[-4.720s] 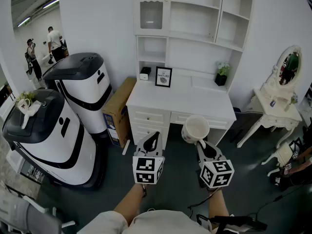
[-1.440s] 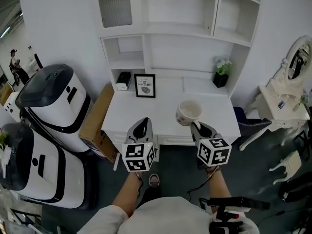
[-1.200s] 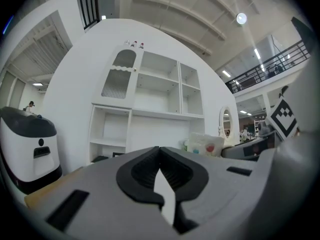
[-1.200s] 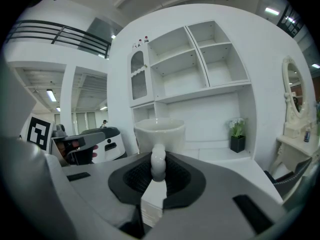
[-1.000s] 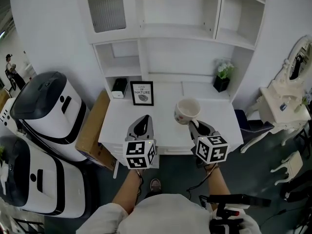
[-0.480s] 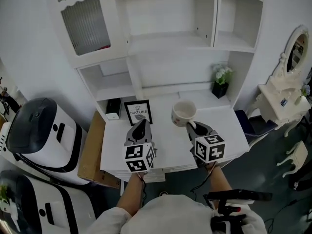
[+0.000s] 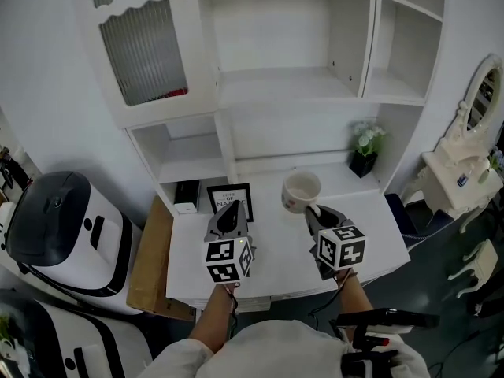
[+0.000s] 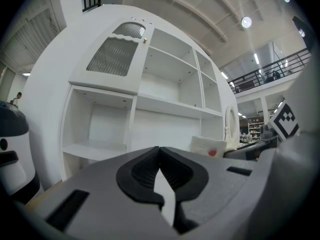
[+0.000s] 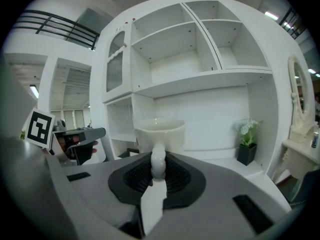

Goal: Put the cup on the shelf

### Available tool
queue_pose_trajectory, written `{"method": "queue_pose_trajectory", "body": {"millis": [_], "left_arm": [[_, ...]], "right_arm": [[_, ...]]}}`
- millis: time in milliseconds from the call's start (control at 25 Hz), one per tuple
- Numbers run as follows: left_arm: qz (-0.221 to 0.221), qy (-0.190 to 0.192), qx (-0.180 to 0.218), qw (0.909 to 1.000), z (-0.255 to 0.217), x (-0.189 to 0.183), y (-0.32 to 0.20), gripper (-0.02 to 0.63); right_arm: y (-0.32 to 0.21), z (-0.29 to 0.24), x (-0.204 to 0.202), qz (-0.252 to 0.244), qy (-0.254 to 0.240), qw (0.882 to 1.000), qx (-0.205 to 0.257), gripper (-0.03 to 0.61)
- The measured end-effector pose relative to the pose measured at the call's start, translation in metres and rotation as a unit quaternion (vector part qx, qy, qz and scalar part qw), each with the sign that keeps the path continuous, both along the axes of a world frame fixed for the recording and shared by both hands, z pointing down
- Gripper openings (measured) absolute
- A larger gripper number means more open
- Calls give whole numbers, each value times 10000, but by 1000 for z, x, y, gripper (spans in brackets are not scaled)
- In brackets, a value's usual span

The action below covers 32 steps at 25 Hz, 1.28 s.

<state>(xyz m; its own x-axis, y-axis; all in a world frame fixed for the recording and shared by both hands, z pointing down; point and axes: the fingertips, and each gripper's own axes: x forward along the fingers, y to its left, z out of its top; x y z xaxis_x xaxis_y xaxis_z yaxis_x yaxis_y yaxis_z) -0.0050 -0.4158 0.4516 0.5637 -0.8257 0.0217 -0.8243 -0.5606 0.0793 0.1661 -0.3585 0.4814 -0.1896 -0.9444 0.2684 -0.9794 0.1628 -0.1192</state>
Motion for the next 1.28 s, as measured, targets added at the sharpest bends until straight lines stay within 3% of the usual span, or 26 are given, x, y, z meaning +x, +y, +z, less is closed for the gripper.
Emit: {"method": "queue_pose_trajectory", "body": {"millis": [520, 1280], "left_arm": [[20, 4, -132, 9999, 10, 15, -41, 8], [-454, -185, 8, 9988, -5, 41, -91, 8]], "right_arm": [[-36, 9, 16, 33, 20, 9999, -136, 57], [-114, 5, 40, -586, 76, 9981, -179, 57]]}}
